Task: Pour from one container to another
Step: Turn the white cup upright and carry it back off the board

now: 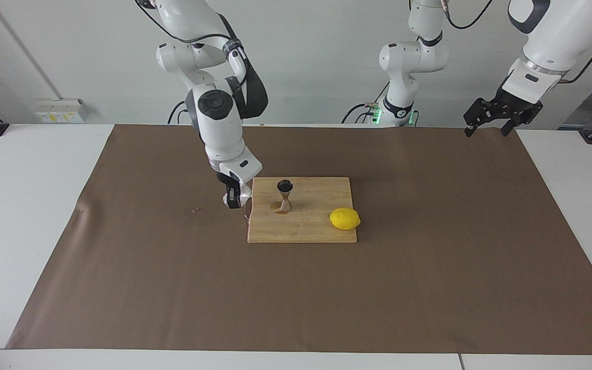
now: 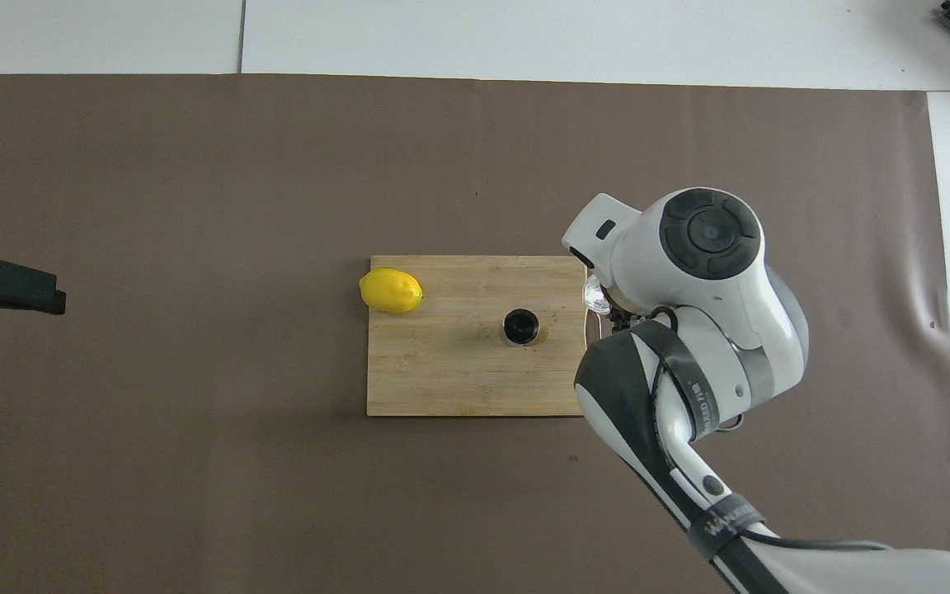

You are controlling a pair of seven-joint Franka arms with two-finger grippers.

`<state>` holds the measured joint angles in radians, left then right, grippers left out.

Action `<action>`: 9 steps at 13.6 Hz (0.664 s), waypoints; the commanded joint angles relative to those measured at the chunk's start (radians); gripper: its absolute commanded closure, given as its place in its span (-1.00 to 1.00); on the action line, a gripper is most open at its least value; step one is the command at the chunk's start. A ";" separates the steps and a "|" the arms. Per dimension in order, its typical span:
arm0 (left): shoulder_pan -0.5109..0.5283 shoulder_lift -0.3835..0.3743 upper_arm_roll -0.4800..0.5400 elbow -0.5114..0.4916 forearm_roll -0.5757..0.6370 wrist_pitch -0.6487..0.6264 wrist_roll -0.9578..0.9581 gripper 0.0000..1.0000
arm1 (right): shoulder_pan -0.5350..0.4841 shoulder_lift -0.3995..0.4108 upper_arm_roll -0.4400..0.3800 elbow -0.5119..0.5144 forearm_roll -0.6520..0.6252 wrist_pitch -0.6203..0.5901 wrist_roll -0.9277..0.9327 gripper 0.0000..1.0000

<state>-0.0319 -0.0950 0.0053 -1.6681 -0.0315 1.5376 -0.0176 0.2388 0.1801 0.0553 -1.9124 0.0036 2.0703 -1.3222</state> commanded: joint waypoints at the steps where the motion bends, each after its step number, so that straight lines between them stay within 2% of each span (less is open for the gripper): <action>1: 0.007 -0.015 -0.007 -0.007 0.016 -0.013 0.002 -1.00 | -0.091 -0.042 0.015 -0.085 0.088 0.036 -0.107 1.00; 4: 0.007 -0.015 -0.007 -0.007 0.016 -0.013 0.002 -1.00 | -0.199 -0.071 0.015 -0.206 0.217 0.114 -0.263 1.00; 7: 0.007 -0.015 -0.007 -0.007 0.016 -0.013 0.002 -1.00 | -0.233 -0.074 0.014 -0.309 0.304 0.235 -0.370 1.00; 9: 0.007 -0.015 -0.007 -0.007 0.016 -0.013 0.002 -1.00 | -0.236 -0.071 0.014 -0.333 0.352 0.249 -0.399 1.00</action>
<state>-0.0319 -0.0950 0.0053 -1.6681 -0.0315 1.5376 -0.0176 0.0142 0.1473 0.0544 -2.1897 0.3059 2.2912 -1.6823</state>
